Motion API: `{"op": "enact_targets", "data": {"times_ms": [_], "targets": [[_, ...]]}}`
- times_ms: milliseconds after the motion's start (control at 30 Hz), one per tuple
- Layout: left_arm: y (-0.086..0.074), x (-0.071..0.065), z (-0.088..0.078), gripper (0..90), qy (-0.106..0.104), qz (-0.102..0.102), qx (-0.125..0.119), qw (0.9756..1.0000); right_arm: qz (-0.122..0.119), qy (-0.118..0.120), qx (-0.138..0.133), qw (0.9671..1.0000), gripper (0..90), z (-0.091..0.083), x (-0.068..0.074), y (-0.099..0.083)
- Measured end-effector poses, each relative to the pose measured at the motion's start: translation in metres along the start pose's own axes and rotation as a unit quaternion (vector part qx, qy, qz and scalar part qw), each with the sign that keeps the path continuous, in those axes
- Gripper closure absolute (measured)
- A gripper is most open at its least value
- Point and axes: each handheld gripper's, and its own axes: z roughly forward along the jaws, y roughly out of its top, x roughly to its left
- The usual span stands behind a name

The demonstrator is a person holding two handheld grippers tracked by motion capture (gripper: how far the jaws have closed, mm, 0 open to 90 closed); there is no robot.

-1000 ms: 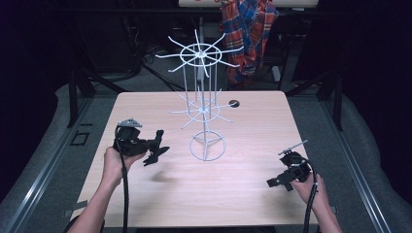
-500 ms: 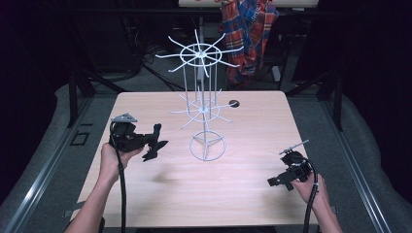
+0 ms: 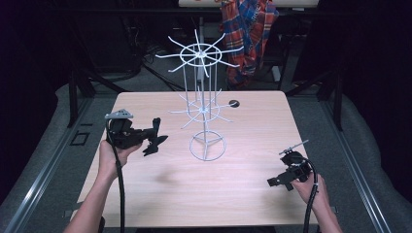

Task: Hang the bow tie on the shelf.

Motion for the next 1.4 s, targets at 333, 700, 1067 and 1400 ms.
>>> {"op": "enact_targets", "data": {"times_ms": [333,700,1067,1400], "targets": [[0.005,-0.002,-0.005,88.2,-0.004,0.009,-0.023,0.9997,-0.011,0.000,0.012,0.9999,3.2,0.000,-0.002,0.001],[0.012,-0.002,-0.007,88.2,-0.005,0.012,-0.041,0.9991,-0.005,0.001,0.009,0.9999,3.4,0.000,-0.001,0.000],[0.021,-0.006,-0.002,88.1,-0.011,0.028,-0.041,0.9987,0.000,0.008,0.004,1.0000,3.5,0.001,-0.001,0.000],[0.028,-0.010,0.000,88.1,-0.017,0.037,-0.053,0.9978,-0.008,0.008,0.011,0.9999,3.5,0.000,-0.002,0.000]]}}
